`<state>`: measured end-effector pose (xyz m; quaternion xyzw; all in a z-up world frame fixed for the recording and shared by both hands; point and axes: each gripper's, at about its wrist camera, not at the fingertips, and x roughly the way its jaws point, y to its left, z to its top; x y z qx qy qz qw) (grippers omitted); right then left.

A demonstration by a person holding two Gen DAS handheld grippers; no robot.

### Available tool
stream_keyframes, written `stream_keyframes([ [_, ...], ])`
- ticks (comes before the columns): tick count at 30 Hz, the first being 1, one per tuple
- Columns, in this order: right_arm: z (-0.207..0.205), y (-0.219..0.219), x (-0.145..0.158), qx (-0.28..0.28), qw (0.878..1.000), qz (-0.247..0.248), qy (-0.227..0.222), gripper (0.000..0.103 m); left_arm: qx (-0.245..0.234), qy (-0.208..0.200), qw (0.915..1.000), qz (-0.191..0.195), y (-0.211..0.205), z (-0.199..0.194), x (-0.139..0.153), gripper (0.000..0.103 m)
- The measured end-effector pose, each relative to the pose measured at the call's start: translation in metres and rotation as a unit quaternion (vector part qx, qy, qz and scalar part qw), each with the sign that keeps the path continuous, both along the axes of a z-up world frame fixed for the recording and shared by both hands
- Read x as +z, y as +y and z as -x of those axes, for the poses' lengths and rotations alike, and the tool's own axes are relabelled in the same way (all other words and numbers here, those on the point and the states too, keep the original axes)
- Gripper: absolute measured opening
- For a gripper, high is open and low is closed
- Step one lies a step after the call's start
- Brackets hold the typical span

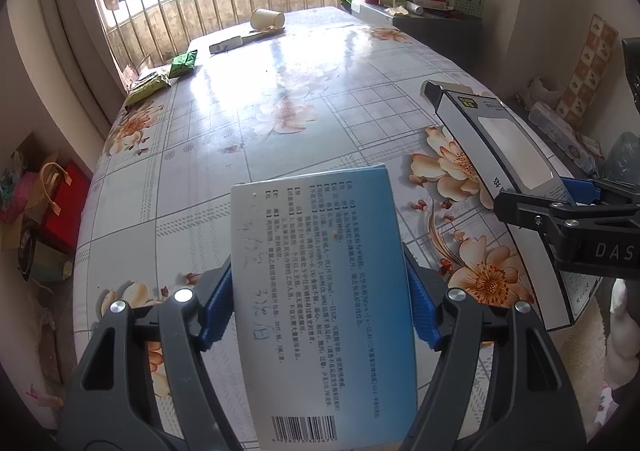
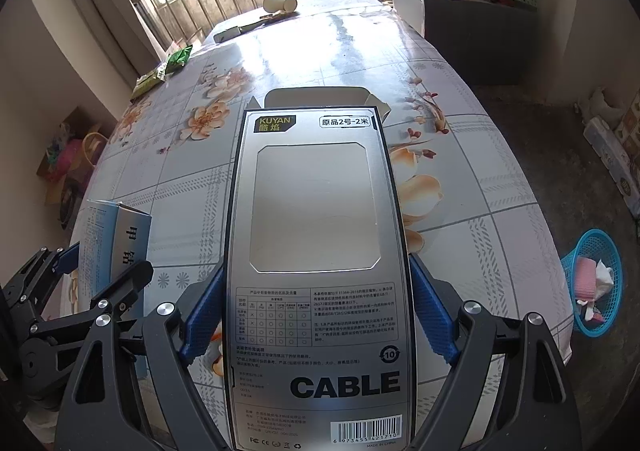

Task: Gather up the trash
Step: 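Lift the white-blue box with the left tool while the right tool lifts the CABLE box, then carry both boxes with both tools over the blue wastebasket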

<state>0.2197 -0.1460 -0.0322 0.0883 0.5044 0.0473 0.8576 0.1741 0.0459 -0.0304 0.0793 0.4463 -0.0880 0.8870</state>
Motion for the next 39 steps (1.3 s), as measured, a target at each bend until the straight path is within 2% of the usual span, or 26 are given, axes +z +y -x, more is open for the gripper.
stream_keyframes([
  [14,0.01,-0.02,0.008,-0.012,1.0,-0.022,-0.016,0.082,-0.016,-0.019,0.9996,-0.016,-0.022,0.007,0.015,0.069],
  [24,0.024,-0.049,0.012,-0.03,0.998,-0.044,-0.03,0.082,-0.033,-0.031,0.9985,-0.032,-0.055,0.018,0.026,0.069],
  [32,0.045,-0.091,0.017,-0.063,0.995,-0.067,-0.046,0.082,-0.064,-0.041,0.9965,-0.034,-0.097,0.023,0.037,0.069],
  [39,0.078,-0.153,0.022,-0.126,0.987,-0.081,-0.063,0.082,-0.118,-0.05,0.9915,-0.023,-0.154,0.023,0.048,0.069],
])
